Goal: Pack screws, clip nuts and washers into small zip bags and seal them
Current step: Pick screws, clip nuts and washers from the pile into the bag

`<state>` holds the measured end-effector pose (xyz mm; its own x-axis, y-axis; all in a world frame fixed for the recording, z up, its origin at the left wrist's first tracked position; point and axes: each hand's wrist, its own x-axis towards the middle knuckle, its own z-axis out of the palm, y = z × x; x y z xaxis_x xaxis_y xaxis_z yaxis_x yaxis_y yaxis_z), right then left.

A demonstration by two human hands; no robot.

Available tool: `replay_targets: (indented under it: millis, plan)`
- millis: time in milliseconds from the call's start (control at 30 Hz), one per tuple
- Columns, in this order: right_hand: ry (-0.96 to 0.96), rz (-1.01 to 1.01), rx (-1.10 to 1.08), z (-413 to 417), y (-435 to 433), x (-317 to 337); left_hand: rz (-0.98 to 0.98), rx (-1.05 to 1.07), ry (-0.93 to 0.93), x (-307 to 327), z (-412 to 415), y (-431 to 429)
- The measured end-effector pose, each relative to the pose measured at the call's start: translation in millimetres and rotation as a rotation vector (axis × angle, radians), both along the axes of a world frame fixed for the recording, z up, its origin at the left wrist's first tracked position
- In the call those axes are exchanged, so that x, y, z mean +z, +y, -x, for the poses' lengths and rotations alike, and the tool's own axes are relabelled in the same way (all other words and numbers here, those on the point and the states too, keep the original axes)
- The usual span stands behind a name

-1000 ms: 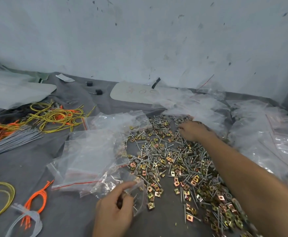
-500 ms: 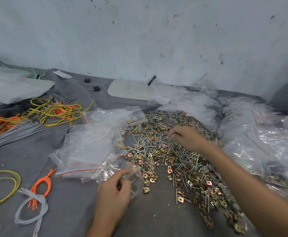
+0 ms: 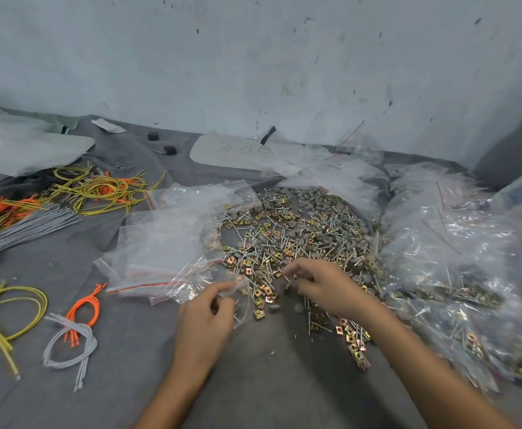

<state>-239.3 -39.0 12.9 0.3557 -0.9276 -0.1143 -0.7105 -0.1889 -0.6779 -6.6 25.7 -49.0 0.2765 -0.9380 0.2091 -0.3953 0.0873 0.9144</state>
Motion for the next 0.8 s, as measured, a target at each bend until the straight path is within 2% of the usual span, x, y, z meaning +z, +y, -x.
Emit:
replay_targets:
  millis: [467,700,800]
  plan:
    - [0.004,0.11,-0.128,7.5,12.7,-5.5,0.015,-0.007,-0.004,0.1,1.1,-0.7]
    - [0.107,0.212,-0.169,9.3,17.1,3.7,0.014,-0.006,-0.009,0.3,1.4,-0.7]
    - [0.015,0.187,-0.138,-0.2,23.4,5.0,0.018,-0.002,-0.01,0.6,1.8,-0.6]
